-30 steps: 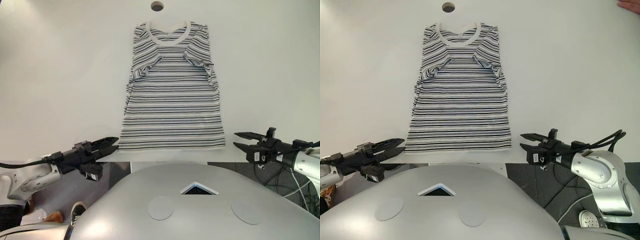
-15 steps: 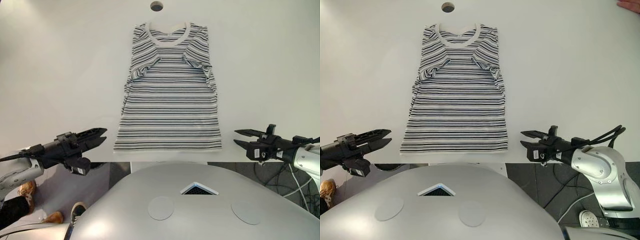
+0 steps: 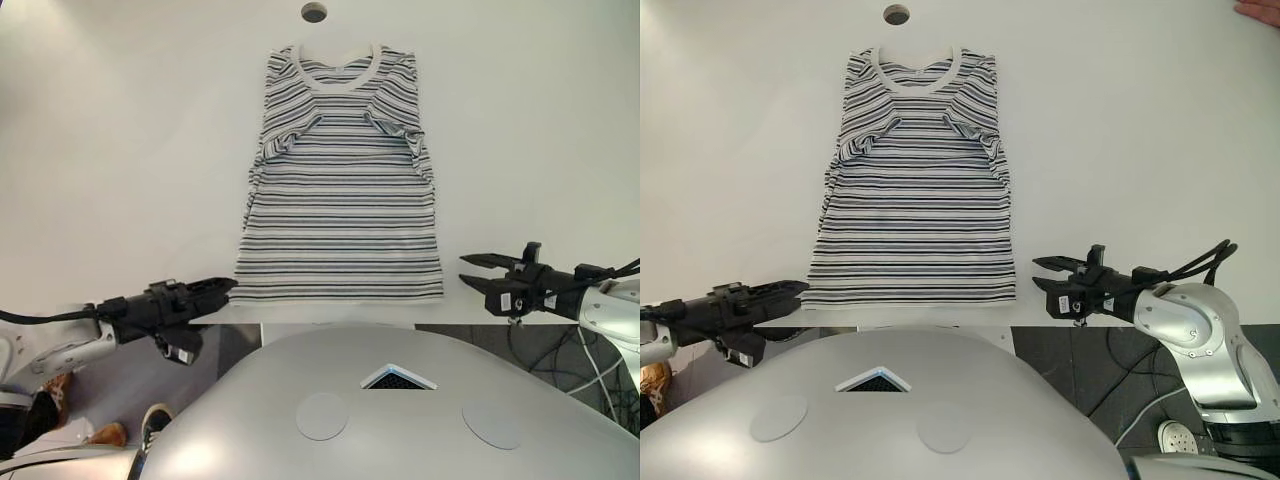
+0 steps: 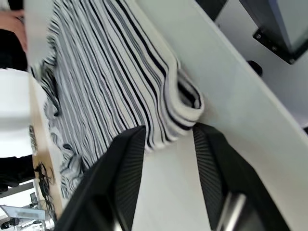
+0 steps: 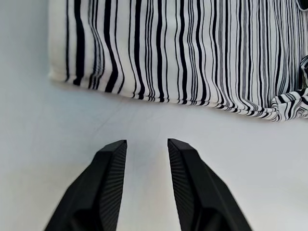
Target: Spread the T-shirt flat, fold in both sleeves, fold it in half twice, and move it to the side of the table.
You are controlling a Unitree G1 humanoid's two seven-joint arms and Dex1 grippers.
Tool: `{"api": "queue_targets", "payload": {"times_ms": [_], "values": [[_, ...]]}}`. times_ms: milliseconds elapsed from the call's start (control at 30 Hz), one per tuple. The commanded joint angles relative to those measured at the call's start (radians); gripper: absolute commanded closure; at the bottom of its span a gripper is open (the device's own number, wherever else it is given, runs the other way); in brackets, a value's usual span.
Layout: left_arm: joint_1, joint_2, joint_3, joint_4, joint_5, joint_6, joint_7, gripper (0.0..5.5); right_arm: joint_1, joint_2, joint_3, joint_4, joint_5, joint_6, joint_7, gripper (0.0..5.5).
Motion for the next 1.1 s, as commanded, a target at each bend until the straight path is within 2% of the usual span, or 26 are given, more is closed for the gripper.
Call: {"api": "queue_targets", "payload": {"times_ms": [33,167,467,1100], "values": [[-0.026,-0.022,-0.07,-0.003,0.081,0.029,-0.013,3.7,-0.001,-0.022,0.012,0.013,-0.005,0.002,0.006,3.9],[-0.039,-0.015,-0.095,-0.026,0.065,0.052,-0.018,3.7,0.009,-0.025,0.015,0.02,-0.006,-0.011,0.0,3.9],[-0.011,0.021,-0.094,-0.088,-0.03,0.142,-0.073,5.45,-0.024,-0.054,0.049,0.0,0.009,-0.017,0.022,3.9],[-0.025,0.02,-0.109,-0.102,-0.024,0.162,-0.07,5.48,-0.08,-0.082,0.184,-0.08,-0.024,0.009,0.066,3.9]]}}
